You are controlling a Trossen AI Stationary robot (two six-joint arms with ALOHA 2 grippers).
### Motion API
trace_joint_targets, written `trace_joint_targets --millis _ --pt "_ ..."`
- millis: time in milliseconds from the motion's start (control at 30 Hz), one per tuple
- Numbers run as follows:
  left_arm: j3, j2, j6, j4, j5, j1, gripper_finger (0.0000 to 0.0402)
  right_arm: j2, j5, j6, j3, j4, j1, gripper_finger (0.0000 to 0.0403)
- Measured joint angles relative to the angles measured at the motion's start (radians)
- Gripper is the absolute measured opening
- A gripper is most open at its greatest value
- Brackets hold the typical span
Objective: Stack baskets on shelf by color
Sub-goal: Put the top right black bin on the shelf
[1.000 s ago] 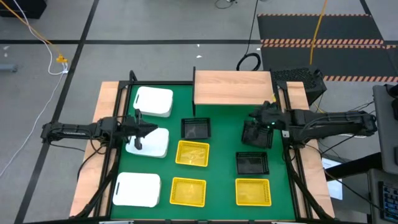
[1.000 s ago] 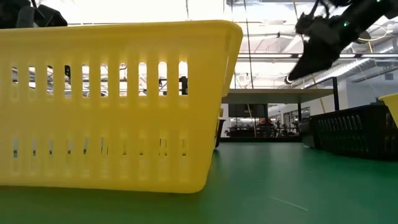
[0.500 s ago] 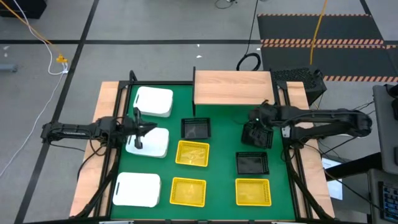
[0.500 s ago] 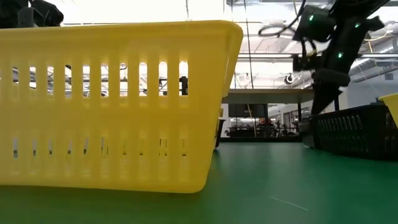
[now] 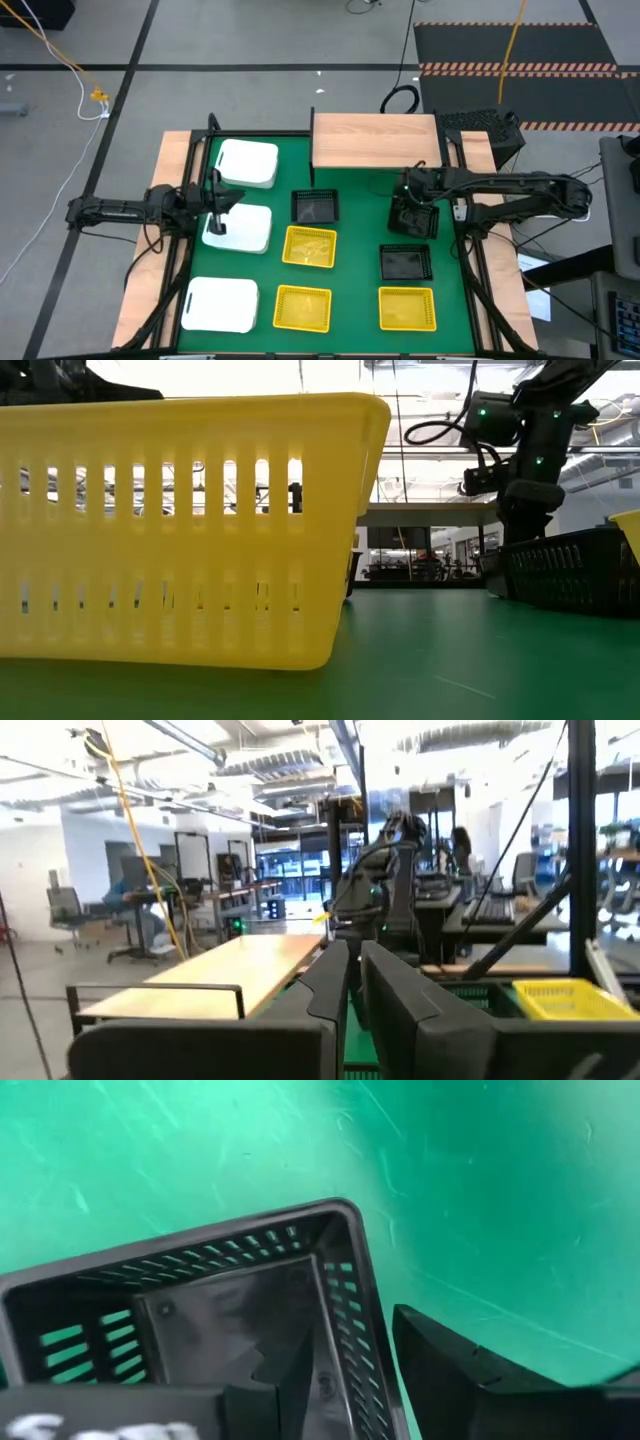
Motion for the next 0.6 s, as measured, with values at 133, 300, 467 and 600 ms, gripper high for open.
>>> trace_joint_targets --millis 133,300,467,600 --pt "0.000 0.000 -0.042 0.024 -0.001 0.000 0.0037 0.025 0.005 0.033 -0.005 0.004 0.000 0.0108" --pt "0.000 0.000 -0.012 0.060 -0.053 0.000 0.0037 0.038 0.010 0.056 -0.023 0.021 -0.002 0.0031" --pt "0.000 0.000 0.068 0.102 -0.167 0.000 0.0037 0.018 0.000 0.039 -0.021 0.031 -0.001 0.0011" --pt "0.017 0.000 0.096 0.137 -0.221 0.000 0.0037 -0.022 -0.080 0.037 0.044 -0.001 0.000 0.0005"
